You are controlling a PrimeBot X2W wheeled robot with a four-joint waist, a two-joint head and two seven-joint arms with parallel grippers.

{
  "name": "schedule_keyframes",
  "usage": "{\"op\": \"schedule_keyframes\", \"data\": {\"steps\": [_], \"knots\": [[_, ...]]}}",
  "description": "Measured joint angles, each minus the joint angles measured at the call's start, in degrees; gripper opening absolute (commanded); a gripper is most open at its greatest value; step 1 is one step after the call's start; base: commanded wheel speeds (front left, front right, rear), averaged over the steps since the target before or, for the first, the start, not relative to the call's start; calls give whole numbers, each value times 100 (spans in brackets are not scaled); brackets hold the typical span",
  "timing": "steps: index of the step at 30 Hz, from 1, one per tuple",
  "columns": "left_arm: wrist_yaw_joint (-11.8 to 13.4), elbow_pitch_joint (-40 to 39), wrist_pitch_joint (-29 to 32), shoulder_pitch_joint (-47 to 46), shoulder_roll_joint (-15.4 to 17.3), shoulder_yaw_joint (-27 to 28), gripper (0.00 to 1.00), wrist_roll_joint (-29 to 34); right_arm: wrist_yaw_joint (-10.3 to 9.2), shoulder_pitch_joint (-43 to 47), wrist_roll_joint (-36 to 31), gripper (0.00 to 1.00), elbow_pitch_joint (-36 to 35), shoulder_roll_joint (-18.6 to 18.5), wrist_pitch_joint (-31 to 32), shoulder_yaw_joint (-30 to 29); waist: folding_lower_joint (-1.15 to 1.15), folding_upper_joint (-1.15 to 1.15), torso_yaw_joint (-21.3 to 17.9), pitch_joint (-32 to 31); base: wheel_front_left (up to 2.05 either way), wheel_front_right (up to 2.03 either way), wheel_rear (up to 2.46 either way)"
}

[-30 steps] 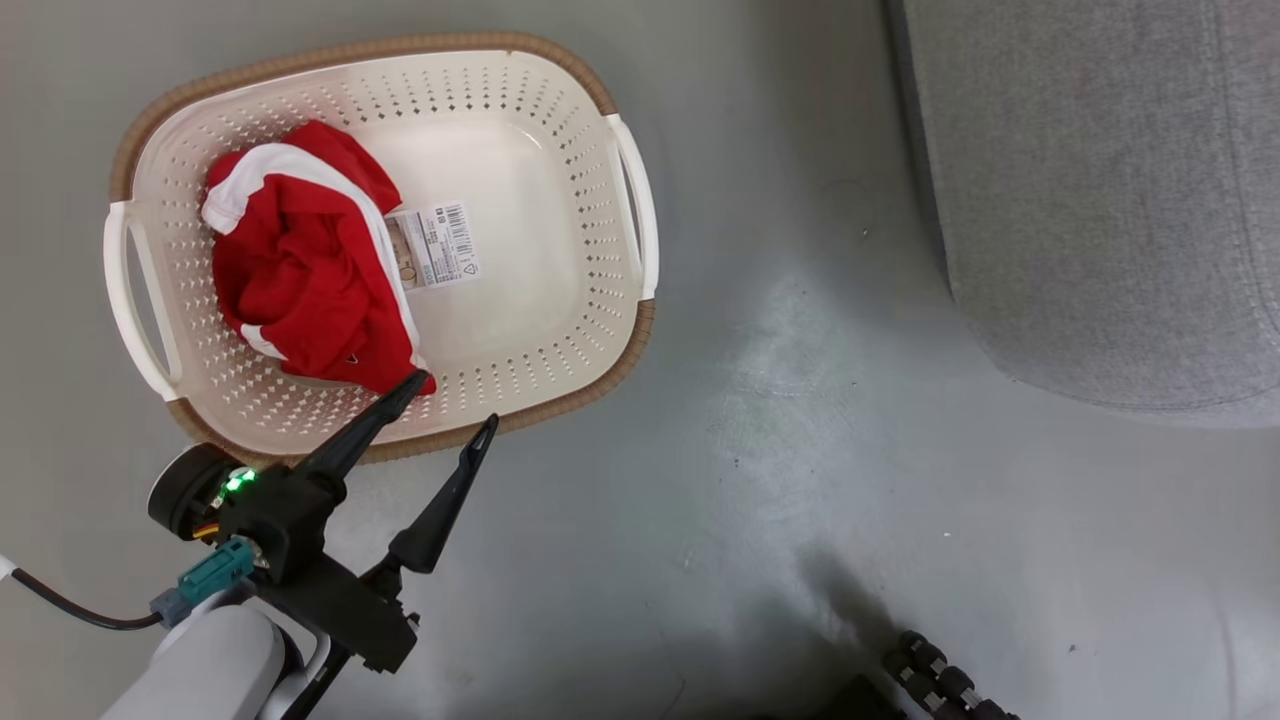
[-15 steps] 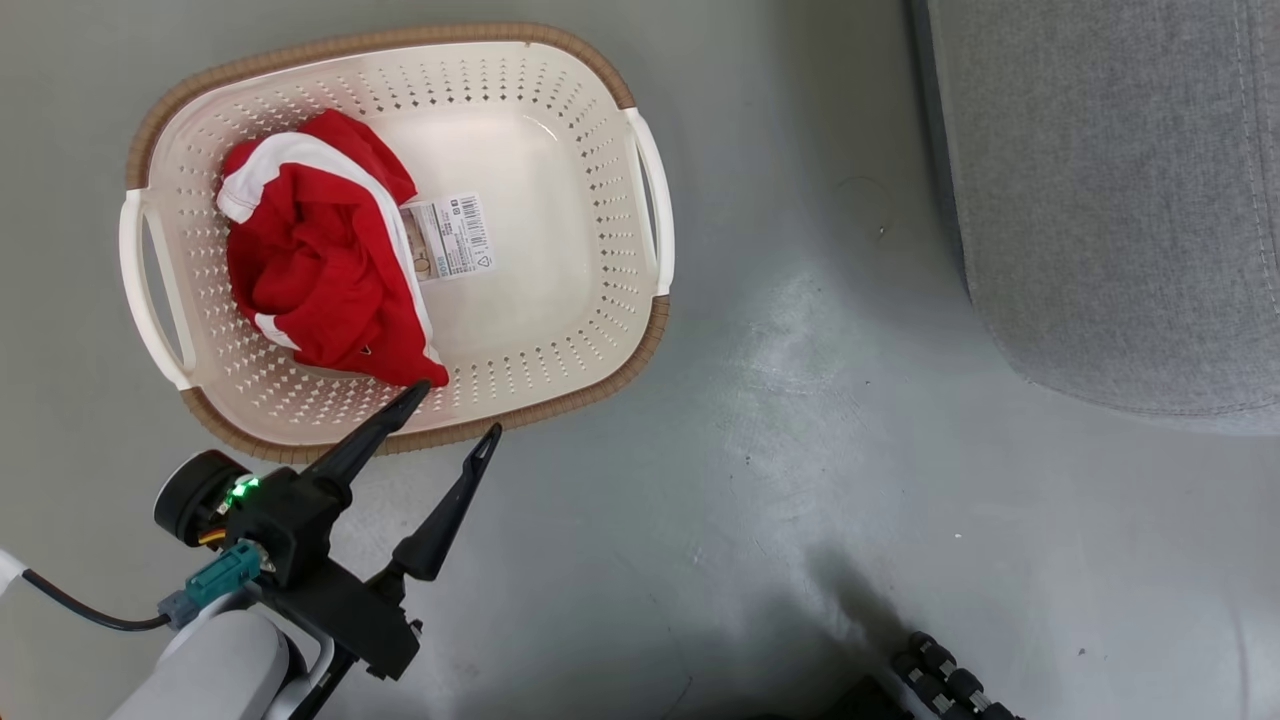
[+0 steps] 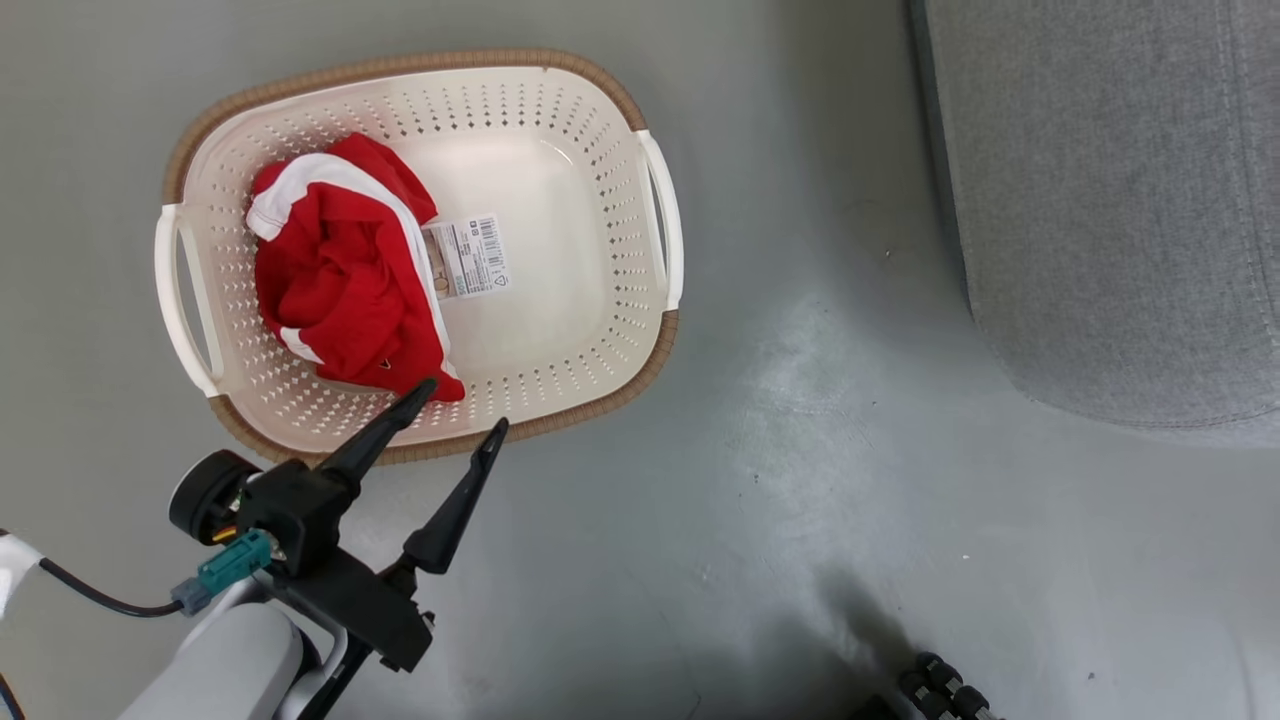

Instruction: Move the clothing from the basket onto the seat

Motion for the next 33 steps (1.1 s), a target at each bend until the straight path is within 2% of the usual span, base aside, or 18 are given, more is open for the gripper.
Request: {"op": "schedule_keyframes", "data": {"steps": [5,10,21,33], "knots": [[0,36,0,-1,-151,-49,100,-8,155,15,-36,100,189,-237,-179,-1,0,0,-2,-180,0,0,0],[0,180,0,-1,-274,-77,100,-53,260,418,-86,100,211,-102,-407,132,0,0,-10,-453,0,0,0],[0,400,0,7,-537,-97,100,-135,550,905,-193,100,320,-119,-528,321,0,0,45,-993,0,0,0],[0,902,0,8,-923,256,100,-379,809,1393,-490,100,119,368,-659,889,-1,0,266,-1586,0,0,0]]}}
